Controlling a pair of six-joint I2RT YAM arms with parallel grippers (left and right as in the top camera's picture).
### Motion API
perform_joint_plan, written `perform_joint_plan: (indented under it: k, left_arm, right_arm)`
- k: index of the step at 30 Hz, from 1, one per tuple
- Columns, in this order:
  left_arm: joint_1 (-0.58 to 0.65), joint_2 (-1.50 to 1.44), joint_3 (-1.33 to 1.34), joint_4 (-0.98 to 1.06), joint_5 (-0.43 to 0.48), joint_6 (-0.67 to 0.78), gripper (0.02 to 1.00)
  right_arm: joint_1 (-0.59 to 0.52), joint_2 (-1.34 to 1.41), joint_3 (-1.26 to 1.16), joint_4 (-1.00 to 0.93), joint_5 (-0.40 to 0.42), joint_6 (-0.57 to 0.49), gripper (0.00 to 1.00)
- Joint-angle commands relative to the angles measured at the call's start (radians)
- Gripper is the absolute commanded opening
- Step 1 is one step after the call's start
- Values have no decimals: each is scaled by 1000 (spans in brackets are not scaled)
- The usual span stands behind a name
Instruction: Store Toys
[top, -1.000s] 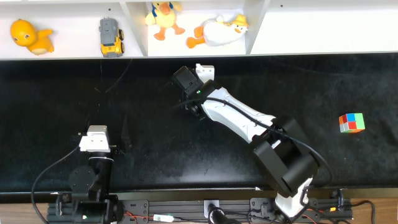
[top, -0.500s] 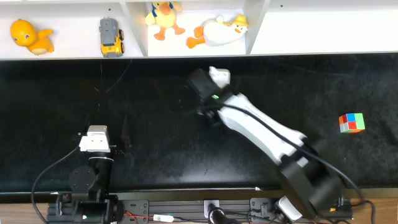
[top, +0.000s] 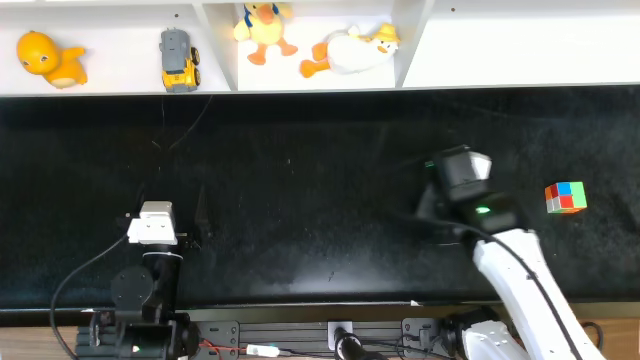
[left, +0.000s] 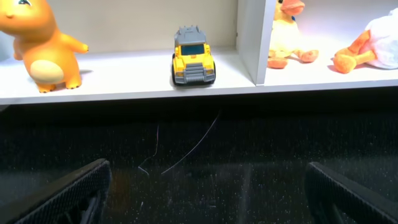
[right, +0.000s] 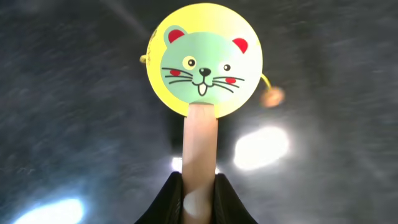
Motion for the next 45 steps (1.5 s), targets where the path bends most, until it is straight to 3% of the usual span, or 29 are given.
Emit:
perform_joint_plan:
  k: [1, 7, 13, 21, 36, 39, 41, 45]
  left_arm:
    - [-7, -13, -2, -3, 5, -3, 996]
    - [-7, -13, -2, -3, 5, -3, 993]
    - [-7, -13, -2, -3, 5, -3, 996]
    - [-7, -13, -2, -3, 5, -3, 993]
    - [-7, -13, -2, -3, 5, -3, 996]
    - [-7, -13, -2, -3, 5, -3, 996]
    - [-7, -13, -2, -3, 5, -3, 996]
    - [-7, -13, -2, -3, 5, -3, 996]
  right_arm:
    - [-180, 10, 84, 2, -98, -328, 91]
    - [-191, 163, 285, 2, -97, -537, 119]
    - [-191, 393, 557, 9, -74, -660, 115]
    - [-187, 636, 764, 104, -79, -704, 130]
    - [-150, 760, 794, 264, -81, -715, 187]
    - [-150, 760, 794, 263, -78, -715, 325]
    - [-148, 759, 794, 257, -82, -710, 487]
    - [-138, 716, 792, 189, -78, -696, 652]
